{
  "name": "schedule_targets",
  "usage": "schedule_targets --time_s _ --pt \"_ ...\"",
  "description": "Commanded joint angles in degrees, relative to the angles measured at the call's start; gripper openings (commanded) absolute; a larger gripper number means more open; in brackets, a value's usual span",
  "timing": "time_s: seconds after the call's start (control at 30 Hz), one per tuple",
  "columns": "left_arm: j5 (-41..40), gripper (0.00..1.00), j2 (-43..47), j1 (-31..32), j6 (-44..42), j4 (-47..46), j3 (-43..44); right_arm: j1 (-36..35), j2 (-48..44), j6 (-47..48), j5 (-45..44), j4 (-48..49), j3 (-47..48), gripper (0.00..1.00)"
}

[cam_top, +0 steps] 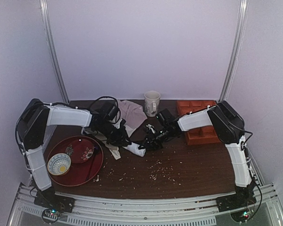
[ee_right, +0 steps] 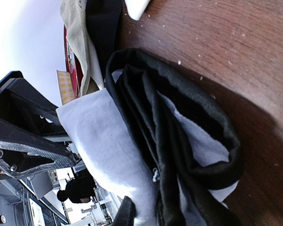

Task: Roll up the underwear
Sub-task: Roll the underwear at the center of the board.

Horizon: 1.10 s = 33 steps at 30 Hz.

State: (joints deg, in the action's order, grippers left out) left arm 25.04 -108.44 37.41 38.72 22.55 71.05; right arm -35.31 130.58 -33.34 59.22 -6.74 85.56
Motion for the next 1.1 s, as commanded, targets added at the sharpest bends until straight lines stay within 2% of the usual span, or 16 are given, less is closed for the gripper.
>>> schedule_targets --time_s 0.0,0.2,0.43,0.83,1.07 --pt "-0.52 0.31 -0.66 0.95 0.40 -1.57 2.05 0.33 4.33 0.82 -9.35 -8.98 0.05 0.00" --pt "-0.63 0.30 2.04 2.67 -0.39 -1.05 2.44 0.26 4.24 2.60 -10.34 -12.11 1.85 0.00" --pt "-1.57 0.30 -1.87 3.15 0.01 -1.21 3.72 0.15 4.37 4.32 -11.26 -15.10 4.56 0.00" --pt "-9.99 0.31 -3.39 3.14 1.47 4.79 4.78 -0.71 4.63 6.89 -11.60 -17.81 8.03 0.00" --pt "-13.82 0.30 3.14 3.11 1.57 6.01 1.96 -0.90 6.05 7.68 -12.24 -19.98 10.68 0.00"
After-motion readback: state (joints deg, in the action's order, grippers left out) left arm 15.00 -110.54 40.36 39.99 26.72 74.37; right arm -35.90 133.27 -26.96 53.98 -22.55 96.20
